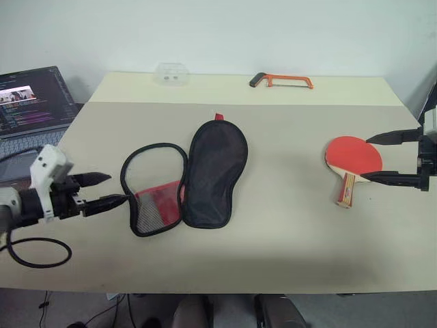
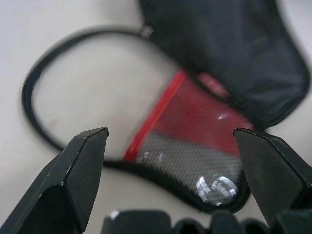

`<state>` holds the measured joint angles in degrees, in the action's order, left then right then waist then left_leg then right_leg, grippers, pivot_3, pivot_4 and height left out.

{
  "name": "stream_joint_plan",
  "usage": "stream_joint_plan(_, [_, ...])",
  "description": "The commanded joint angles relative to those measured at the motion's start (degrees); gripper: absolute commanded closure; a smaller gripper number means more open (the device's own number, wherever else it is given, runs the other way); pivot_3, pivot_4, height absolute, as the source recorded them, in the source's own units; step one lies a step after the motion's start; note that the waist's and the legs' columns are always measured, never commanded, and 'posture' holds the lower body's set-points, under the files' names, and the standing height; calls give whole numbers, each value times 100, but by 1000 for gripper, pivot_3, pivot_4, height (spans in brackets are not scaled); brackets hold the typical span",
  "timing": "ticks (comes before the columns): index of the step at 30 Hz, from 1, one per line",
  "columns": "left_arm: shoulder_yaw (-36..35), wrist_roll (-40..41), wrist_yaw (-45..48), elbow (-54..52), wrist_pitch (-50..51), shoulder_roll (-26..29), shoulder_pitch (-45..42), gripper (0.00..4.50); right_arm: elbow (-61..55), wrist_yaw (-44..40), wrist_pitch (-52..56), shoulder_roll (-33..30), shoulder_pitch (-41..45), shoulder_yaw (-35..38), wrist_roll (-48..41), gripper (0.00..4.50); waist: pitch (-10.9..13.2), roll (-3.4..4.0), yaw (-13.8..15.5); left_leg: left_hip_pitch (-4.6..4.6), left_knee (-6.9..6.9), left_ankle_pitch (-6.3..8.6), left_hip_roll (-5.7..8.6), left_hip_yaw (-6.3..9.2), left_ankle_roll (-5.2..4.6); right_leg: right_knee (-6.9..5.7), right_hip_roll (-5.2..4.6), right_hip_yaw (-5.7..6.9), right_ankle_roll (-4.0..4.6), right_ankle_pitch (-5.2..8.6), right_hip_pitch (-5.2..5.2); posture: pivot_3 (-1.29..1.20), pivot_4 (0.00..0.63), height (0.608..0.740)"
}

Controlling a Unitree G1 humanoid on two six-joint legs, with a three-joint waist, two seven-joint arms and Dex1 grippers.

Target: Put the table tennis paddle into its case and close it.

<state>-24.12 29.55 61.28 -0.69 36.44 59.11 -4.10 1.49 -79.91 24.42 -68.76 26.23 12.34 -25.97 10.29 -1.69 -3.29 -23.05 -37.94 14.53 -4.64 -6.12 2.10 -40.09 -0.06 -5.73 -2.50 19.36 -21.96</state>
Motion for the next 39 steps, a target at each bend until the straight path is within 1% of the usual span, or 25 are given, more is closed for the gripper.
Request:
stream_joint_plan(1, [-111,-189,-925,-253,369,-370,176,0,-107,-24,64,-112,84,130,-90,29,0,-1,-4,0,0,0,0,1,0,0,0,-1,0,0,0,0,150,740])
stream_joint_plan(5, [-51,-31,-1979,-997,1322,-1057,264,0,28,-132,-3,-97,223,-124,27,29,-1,-3,2,-1,-1,0,-1,6,0,0,-10,2,0,0,3,0,150,740])
stream_joint_plan(9, [107,155,-3074,-1803,2188,-2080,154,0,172,-217,-14,-52,622,-441,98,29,-1,-4,9,4,-7,0,7,22,-1,3,-10,10,-1,-1,25,0,150,740])
stream_joint_plan(12, [102,49,-3664,-2027,2536,-2494,108,0,301,-282,-62,-14,852,-607,158,29,-4,-7,12,11,-10,0,6,49,0,8,-10,18,-2,-2,44,0,150,740])
stream_joint_plan(15, [73,-58,-4150,-2138,2761,-2799,174,0,408,-324,-99,54,1065,-752,228,29,-9,0,11,21,-10,0,8,61,0,10,-10,19,-1,-2,60,0,150,740])
stream_joint_plan(18, [-83,-9,-4359,-2340,2846,-2992,375,0,511,-369,-148,99,1184,-830,297,29,-11,2,-2,25,-10,0,10,61,0,10,-10,20,-1,-2,65,0,150,740])
stream_joint_plan(24, [-336,-36,-4837,-2646,3062,-3260,476,0,646,-404,-254,219,1330,-945,416,29,-12,4,-27,27,-8,0,9,61,2,12,-9,18,-1,-2,64,0,150,740])
stream_joint_plan(27, [-385,-58,-5006,-2694,3120,-3334,404,575,692,-422,-290,289,1385,-989,474,0,-12,4,-39,28,-9,-1,10,61,2,12,-8,17,-1,-2,66,0,150,740])
stream_joint_plan(33, [-319,-235,-5401,-2500,3031,-3498,38,2790,778,-466,-340,395,1564,-1090,541,0,-12,4,-10,27,-9,-1,15,64,2,13,-5,20,-1,-2,69,0,150,740])
stream_joint_plan(37, [-265,-272,-5577,-2550,3019,-3661,-243,4235,798,-496,-361,444,1627,-1125,563,0,-12,3,13,26,-11,-1,16,74,2,13,-4,21,-1,-2,74,0,150,740])
stream_joint_plan(38, [-232,-273,-5608,-2588,2953,-3723,-341,4482,809,-498,-367,464,1648,-1135,575,0,-11,2,16,25,-11,-1,17,76,2,13,-4,23,-1,-2,74,0,150,740])
stream_joint_plan(39, [-202,-275,-5638,-2628,2887,-3784,-439,4482,819,-498,-372,482,1668,-1142,588,0,-11,2,21,24,-13,-1,17,80,2,14,-4,23,-1,-2,76,0,150,740])
